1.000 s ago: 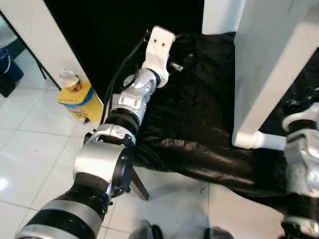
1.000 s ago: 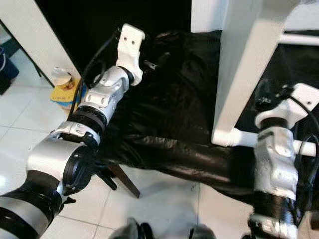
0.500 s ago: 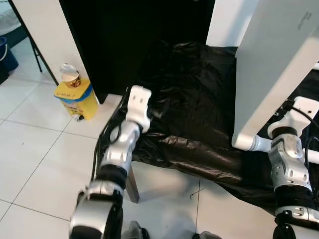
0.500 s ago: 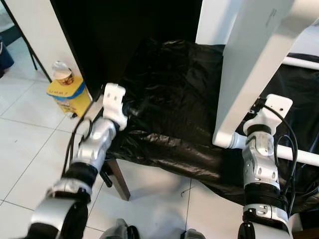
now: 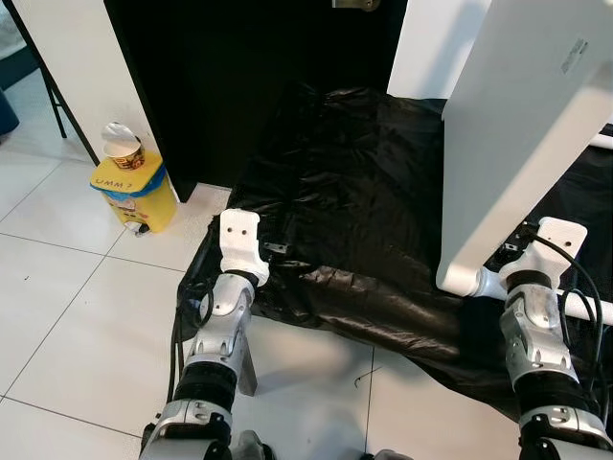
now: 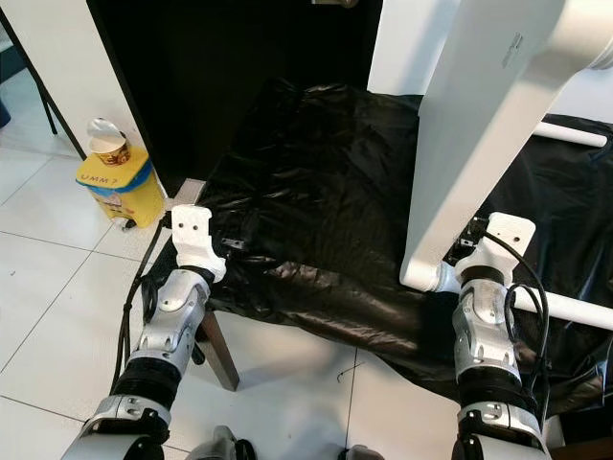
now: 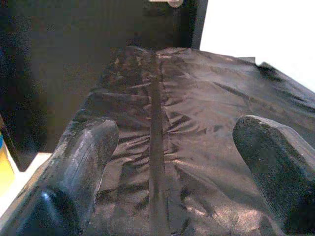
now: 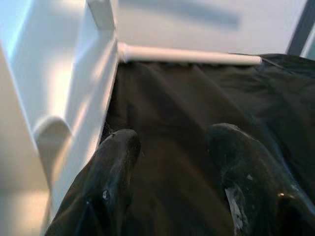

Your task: Building children table

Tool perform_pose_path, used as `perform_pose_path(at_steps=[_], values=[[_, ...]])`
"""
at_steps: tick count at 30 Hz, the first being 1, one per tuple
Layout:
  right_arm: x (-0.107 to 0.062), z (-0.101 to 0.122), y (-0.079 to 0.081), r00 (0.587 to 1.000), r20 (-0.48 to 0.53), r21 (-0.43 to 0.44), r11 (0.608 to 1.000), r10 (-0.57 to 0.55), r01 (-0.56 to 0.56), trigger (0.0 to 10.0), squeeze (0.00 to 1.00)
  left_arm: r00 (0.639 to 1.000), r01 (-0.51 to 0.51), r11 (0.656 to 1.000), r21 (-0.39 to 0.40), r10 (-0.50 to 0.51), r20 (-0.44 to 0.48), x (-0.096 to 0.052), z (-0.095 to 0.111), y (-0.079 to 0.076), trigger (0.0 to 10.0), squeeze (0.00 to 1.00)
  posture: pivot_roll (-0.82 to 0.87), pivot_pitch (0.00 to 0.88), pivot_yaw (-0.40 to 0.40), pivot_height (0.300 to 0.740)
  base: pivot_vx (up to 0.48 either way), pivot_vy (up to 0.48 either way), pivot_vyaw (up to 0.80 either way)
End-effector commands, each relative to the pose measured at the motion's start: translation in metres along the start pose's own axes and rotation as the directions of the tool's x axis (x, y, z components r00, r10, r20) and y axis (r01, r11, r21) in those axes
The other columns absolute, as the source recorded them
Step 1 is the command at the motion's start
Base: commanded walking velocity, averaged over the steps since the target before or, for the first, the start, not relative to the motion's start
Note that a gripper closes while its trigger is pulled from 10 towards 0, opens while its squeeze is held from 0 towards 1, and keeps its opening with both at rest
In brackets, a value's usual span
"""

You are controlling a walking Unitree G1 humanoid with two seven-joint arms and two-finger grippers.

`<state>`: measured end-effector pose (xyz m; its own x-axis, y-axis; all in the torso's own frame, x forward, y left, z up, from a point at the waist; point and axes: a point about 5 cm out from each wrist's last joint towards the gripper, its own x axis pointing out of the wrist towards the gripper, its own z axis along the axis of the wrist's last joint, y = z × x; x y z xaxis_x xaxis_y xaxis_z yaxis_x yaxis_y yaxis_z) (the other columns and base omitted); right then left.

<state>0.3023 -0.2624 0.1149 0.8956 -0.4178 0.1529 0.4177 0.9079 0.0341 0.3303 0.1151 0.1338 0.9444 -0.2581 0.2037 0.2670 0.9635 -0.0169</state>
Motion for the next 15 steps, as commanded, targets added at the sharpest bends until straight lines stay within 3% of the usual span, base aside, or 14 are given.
perform_pose_path(at_steps=[1,8,15], values=[[-0.007,-0.004,-0.007,0.999,-0.009,-0.013,0.999,-0.044,0.043,10.0,0.00,1.000,-0.030,0.999,-0.042,0.030,-0.008,-0.005,-0.001,0.001,10.0,0.00,0.04,0.011,-0.069,0.740,0.000,0.000,0.00],[-0.034,-0.013,-0.018,0.997,0.001,-0.079,0.994,-0.080,0.080,10.0,0.00,0.999,-0.039,0.999,-0.036,0.038,-0.028,-0.017,-0.004,-0.002,10.0,0.00,0.04,0.016,-0.068,0.740,0.000,0.000,0.00],[-0.067,-0.012,-0.002,1.000,0.013,-0.070,0.997,0.023,-0.022,10.0,0.00,0.994,0.068,0.997,-0.037,-0.071,-0.078,-0.031,-0.010,-0.016,10.0,0.00,0.02,0.034,-0.054,0.740,0.000,0.000,0.00]])
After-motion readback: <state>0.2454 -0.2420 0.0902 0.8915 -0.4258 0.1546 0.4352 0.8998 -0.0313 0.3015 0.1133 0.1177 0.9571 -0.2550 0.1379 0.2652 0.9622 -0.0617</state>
